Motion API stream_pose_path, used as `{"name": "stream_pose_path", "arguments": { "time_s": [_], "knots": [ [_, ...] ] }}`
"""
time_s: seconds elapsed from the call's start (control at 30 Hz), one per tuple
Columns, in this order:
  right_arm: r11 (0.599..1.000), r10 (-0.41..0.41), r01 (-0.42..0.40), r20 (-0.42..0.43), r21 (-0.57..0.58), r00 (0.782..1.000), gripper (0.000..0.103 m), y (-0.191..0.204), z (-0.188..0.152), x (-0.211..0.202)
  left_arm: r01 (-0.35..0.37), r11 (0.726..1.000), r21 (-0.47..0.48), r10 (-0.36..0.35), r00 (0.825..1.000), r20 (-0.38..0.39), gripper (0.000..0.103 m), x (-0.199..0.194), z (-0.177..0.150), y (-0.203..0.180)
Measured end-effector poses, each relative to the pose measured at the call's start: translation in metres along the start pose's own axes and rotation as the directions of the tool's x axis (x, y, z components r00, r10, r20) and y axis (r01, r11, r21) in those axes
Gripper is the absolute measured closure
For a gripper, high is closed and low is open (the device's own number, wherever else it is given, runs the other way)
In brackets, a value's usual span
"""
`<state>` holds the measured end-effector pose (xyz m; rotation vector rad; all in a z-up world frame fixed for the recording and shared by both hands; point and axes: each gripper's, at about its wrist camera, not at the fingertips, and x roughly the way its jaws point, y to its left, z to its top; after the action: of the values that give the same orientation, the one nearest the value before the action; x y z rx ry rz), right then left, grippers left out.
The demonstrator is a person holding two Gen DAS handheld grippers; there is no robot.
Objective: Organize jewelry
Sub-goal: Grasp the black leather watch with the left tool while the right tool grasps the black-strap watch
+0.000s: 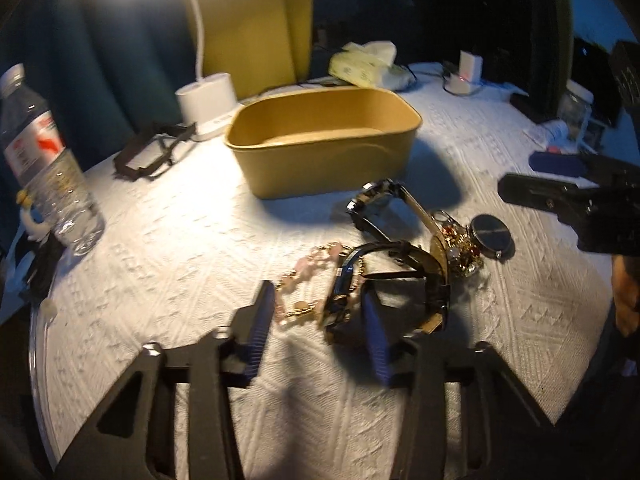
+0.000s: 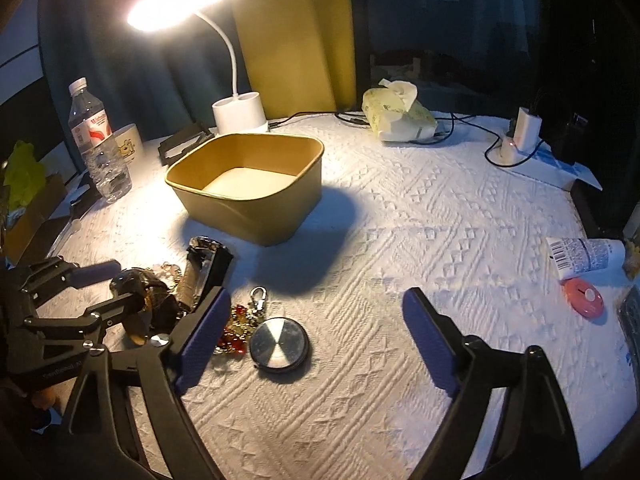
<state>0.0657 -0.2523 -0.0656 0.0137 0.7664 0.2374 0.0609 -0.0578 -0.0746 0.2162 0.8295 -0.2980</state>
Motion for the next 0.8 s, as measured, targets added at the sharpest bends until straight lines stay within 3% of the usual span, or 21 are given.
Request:
{"name": "stream_pose_path", "arguments": {
  "time_s": [0.1, 0.3, 0.6, 0.8],
  "knots": [
    [1.0, 0.013, -0.013, -0.009, 0.0, 1.0, 0.024, -0.001, 0.0, 0.004, 0.026, 1.0, 0.009, -0.025, 0.999, -0.022, 0.084, 0.007, 0.0, -0.003],
    [0.999, 0.048, -0.049, -0.014, -0.022, 0.999, 0.027, 0.007, 0.002, 0.009, 0.066, 0.998, -0.01, -0.066, 0.998, 0.011, 0.092, 0.0, 0.001, 0.001],
    [0.991, 0.12, -0.123, -0.037, -0.06, 0.992, 0.031, 0.037, 0.014, 0.028, 0.064, 0.996, -0.069, -0.056, 0.992, 0.113, 0.092, -0.021, 0.005, 0.024],
    [0.986, 0.15, -0.156, -0.084, -0.059, 0.985, 0.048, 0.055, 0.02, 0.051, 0.064, 0.991, -0.119, -0.048, 0.99, 0.136, 0.092, -0.024, 0.002, 0.045]
  ]
}}
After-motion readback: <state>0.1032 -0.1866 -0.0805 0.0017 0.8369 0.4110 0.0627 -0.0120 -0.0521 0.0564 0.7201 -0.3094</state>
